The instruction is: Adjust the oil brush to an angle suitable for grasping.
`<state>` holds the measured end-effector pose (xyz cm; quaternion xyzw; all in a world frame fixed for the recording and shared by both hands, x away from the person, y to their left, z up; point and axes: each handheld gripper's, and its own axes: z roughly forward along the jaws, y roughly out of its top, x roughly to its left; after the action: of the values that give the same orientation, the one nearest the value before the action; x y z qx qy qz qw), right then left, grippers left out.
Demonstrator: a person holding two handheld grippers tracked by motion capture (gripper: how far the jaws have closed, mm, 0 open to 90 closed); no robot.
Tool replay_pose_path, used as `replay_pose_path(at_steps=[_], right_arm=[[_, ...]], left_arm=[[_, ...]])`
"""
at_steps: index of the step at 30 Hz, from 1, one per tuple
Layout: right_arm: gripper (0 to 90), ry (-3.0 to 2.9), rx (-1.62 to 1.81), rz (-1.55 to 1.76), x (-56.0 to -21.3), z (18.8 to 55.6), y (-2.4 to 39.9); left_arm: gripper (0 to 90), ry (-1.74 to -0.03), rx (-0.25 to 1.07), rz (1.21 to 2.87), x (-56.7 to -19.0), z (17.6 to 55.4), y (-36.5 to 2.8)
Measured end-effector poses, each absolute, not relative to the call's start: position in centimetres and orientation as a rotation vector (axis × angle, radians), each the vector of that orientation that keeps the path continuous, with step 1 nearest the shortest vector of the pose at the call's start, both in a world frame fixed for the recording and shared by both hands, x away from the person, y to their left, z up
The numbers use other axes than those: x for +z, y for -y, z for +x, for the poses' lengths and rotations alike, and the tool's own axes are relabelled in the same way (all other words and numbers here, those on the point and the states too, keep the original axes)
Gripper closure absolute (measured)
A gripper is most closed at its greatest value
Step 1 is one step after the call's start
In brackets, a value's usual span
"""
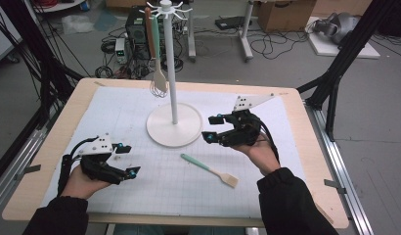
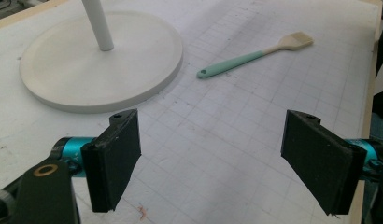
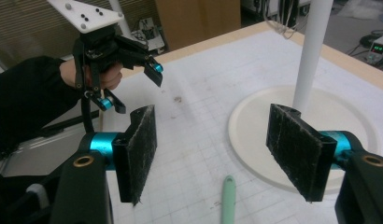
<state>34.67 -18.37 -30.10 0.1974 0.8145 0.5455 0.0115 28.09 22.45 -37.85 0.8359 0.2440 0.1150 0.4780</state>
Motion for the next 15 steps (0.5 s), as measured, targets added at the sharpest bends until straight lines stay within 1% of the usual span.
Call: replay_pose_path(at_steps=[15], right_arm=[[30.6,-2.525,1.654,0.642,-32.0,33.7,19.3]], left_arm=[[20.2,-0.595,0.281,2.040,-37.8,28.0,-22.2]])
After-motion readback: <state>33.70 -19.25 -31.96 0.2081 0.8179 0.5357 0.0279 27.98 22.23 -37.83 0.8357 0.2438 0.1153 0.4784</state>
